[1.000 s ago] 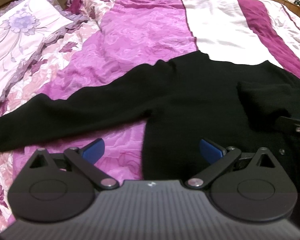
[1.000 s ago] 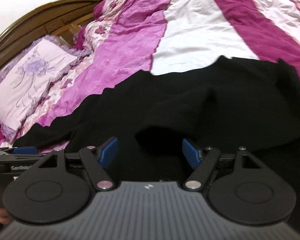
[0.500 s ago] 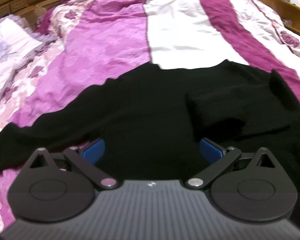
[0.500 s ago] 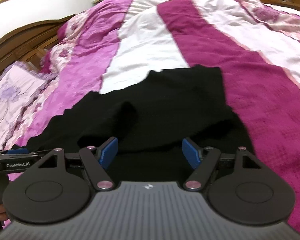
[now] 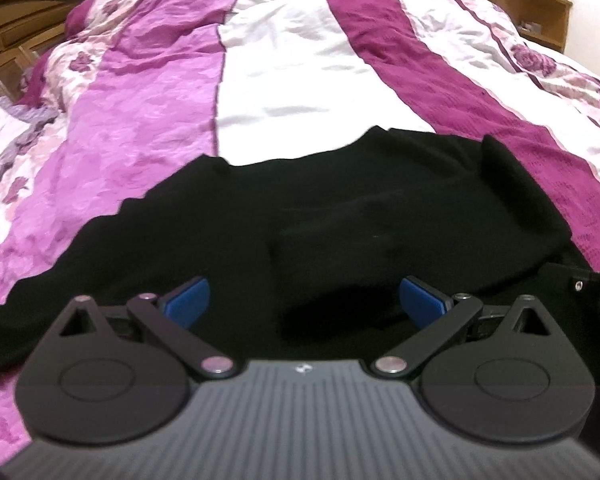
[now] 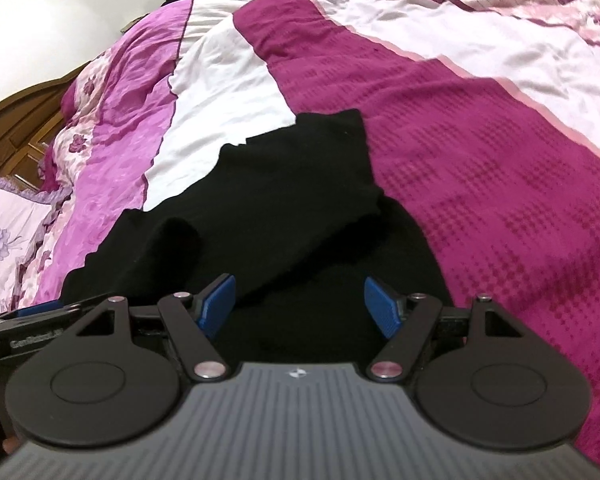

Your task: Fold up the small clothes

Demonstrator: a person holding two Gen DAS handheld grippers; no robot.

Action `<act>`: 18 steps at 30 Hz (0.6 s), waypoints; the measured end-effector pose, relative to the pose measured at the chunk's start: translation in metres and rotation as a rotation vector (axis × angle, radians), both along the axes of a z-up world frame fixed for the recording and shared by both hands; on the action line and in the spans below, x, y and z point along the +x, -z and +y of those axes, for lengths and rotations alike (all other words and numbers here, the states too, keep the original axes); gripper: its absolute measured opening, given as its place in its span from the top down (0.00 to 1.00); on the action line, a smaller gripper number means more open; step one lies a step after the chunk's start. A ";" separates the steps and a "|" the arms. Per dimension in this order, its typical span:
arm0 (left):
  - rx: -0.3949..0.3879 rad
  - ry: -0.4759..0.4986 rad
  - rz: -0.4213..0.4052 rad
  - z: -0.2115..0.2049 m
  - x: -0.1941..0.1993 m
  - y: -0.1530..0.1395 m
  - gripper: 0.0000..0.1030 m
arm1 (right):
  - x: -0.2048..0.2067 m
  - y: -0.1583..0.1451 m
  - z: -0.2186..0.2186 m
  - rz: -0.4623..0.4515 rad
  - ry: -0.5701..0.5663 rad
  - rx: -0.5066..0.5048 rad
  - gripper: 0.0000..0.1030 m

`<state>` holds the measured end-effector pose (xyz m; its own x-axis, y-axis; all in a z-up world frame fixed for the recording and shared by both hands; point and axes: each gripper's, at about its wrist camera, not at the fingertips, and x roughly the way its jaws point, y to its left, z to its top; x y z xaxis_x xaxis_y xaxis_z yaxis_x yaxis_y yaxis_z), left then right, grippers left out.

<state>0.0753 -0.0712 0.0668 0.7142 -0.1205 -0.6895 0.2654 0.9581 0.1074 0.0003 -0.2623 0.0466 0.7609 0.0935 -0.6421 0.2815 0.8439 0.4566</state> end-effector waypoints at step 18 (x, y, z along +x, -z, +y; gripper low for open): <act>0.047 0.148 0.010 -0.040 0.029 0.042 0.27 | 0.001 0.015 -0.002 -0.010 0.004 0.026 0.25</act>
